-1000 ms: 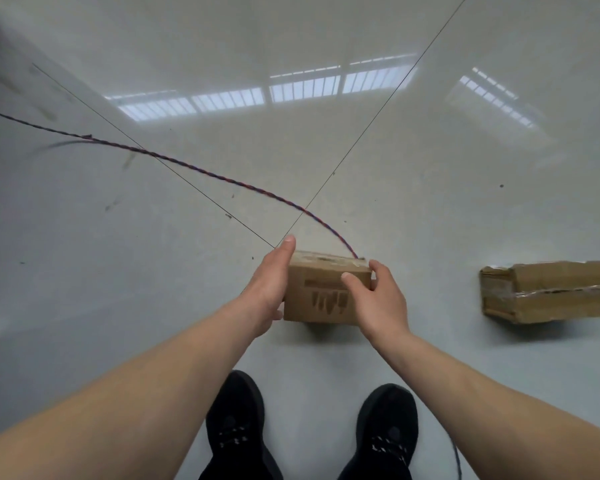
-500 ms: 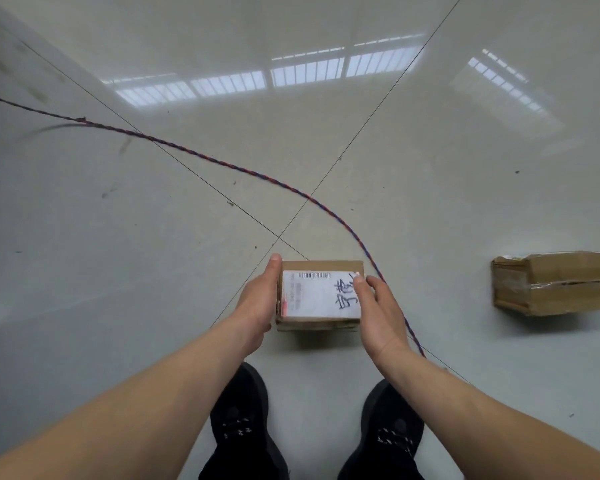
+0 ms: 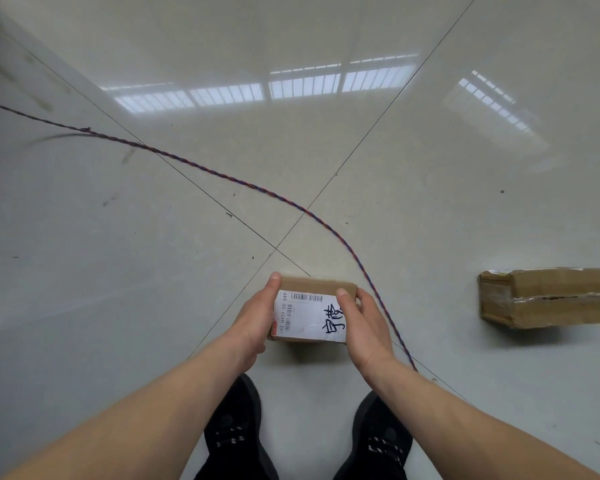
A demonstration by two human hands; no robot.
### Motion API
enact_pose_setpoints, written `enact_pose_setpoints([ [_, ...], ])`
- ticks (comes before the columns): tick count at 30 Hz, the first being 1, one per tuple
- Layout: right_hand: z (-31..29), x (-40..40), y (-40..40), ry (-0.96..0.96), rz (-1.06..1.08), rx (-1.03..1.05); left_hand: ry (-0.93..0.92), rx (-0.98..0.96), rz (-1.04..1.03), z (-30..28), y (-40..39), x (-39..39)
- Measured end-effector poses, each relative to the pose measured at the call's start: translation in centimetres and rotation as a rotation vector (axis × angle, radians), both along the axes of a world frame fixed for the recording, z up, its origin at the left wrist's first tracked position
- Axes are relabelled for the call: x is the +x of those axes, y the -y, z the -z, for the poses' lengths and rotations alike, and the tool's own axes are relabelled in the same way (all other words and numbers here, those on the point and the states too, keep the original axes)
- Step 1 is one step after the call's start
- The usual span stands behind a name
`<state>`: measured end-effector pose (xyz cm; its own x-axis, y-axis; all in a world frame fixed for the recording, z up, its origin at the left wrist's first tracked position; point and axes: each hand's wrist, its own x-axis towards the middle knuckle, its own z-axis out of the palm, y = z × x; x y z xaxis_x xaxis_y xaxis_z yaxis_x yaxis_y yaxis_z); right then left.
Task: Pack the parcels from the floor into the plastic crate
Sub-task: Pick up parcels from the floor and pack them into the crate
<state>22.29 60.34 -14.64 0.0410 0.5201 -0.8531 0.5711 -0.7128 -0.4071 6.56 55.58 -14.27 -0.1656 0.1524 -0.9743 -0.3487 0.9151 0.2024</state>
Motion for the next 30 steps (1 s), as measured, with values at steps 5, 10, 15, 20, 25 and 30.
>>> enact_pose_setpoints([
  [5, -5.5, -1.6, -1.0, 0.005, -0.032, 0.046, -0.055, 0.064, 0.018, -5.7, -0.7, -1.1],
  [10, -13.8, -3.8, -2.9, -0.01, -0.044, 0.146, -0.11, 0.131, 0.017, -14.7, -2.2, -4.0],
  [15, -23.7, -6.7, -4.7, -0.018, -0.054, 0.271, -0.197, 0.241, -0.05, -25.3, -3.3, -7.0],
  [20, -34.7, -9.7, -5.6, -0.069, -0.082, 0.36, -0.267, 0.338, -0.103, -35.7, -2.7, -9.7],
  [25, -44.4, -12.0, -5.4, -0.117, -0.149, 0.462, -0.33, 0.411, -0.165, -45.2, -1.2, -11.4],
  [30, -52.5, -13.1, -4.9, -0.169, -0.219, 0.54, -0.394, 0.495, -0.229, -53.8, 0.2, -11.8],
])
